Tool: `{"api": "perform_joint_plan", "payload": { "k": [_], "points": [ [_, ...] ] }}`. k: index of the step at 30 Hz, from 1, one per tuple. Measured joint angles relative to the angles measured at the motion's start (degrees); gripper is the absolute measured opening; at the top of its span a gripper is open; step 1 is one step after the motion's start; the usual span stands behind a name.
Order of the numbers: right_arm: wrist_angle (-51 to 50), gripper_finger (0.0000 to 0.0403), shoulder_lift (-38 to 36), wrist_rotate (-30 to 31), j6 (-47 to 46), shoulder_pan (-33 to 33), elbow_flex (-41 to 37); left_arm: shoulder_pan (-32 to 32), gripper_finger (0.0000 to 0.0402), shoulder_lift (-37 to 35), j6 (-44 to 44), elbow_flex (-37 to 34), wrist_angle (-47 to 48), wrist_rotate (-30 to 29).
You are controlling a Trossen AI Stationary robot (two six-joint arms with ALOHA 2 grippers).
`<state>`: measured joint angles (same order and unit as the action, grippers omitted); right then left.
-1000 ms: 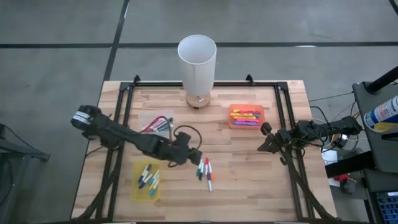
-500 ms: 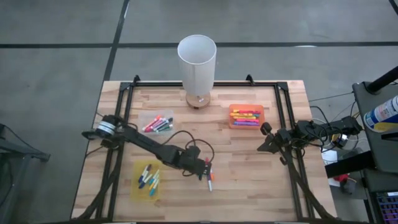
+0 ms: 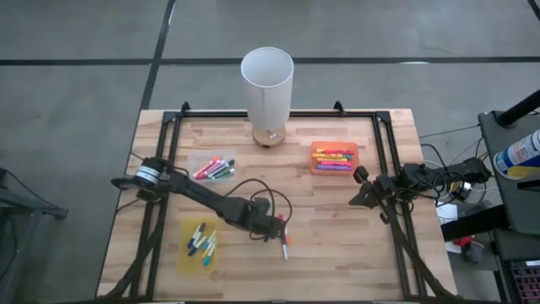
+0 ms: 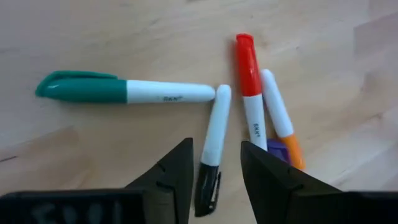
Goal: Pick & Place Markers
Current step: Put the small black highlighter pen into the yellow bin
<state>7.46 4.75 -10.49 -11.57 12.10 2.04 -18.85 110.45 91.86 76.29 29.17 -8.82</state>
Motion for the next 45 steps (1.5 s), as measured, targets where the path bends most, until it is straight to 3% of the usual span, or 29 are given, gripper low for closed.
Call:
{"api": "perform_joint_plan", "payload": {
  "k": [8,24,30,35,39,45],
  "points": [
    [0.00,0.0009,0.02,0.00,0.01,-0.02,-0.01,-0.01,0.0129,-0.98,-0.98,0.33,-0.94,-0.01],
    [-0.02,0.0009,0.00,0.01,0.00,-0.02,0.00,-0.35,0.0129,1.90,-11.03,0.28,-7.02,2.19],
    [-0.02,0.0009,0.00,0.01,0.02,-0.01,0.00,-0.84,0.0129,2.44,-10.53,0.28,-2.92,0.84],
    [-0.02,0.0009,0.04,0.01,0.00,-0.02,0.00,-0.76,0.0129,4.02,-15.83,0.30,-1.97,1.06],
    [-0.01,0.0009,0.17,0.02,0.00,-0.02,-0.01,-0.77,0.0128,4.88,-13.85,0.46,-0.99,1.60],
    [0.00,0.0009,0.24,0.01,0.00,0.00,0.00,-0.68,0.0089,4.82,-16.17,0.44,0.27,2.82]
  ]
}}
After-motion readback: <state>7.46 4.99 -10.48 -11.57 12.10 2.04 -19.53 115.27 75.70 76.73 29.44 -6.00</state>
